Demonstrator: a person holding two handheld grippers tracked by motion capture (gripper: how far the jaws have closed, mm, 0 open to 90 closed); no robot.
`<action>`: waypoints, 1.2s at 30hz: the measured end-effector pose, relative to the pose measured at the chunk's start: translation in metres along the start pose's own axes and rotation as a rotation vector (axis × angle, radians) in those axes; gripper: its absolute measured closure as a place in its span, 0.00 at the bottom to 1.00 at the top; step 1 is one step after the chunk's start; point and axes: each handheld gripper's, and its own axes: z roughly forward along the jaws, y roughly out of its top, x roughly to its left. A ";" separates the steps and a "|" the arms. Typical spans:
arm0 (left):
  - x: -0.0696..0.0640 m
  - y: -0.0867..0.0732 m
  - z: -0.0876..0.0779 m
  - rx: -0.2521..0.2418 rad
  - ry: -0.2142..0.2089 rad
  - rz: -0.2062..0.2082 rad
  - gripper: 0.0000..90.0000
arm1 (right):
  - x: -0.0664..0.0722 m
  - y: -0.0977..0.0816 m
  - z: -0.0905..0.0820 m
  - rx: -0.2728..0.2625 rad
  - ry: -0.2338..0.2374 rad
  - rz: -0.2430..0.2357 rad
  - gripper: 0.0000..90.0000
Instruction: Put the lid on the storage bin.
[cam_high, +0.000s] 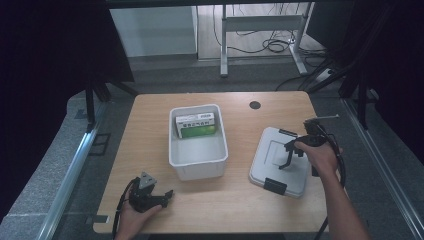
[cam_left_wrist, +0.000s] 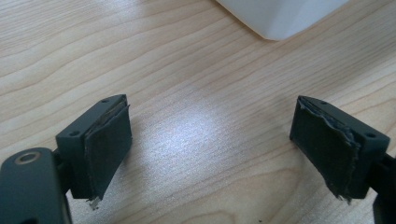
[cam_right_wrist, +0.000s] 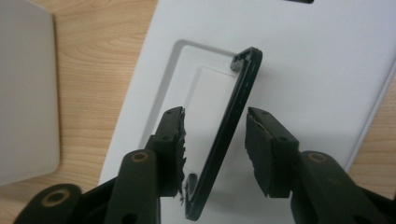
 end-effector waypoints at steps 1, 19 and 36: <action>0.000 0.000 0.000 0.000 0.000 0.000 0.14 | 0.000 0.001 0.001 0.009 0.001 0.009 0.68; 0.000 0.000 0.000 0.001 0.000 0.001 0.14 | -0.002 0.005 0.009 0.079 -0.013 0.137 0.90; 0.000 0.000 0.000 0.001 -0.001 0.001 0.14 | -0.012 0.001 0.010 0.065 0.056 0.272 0.94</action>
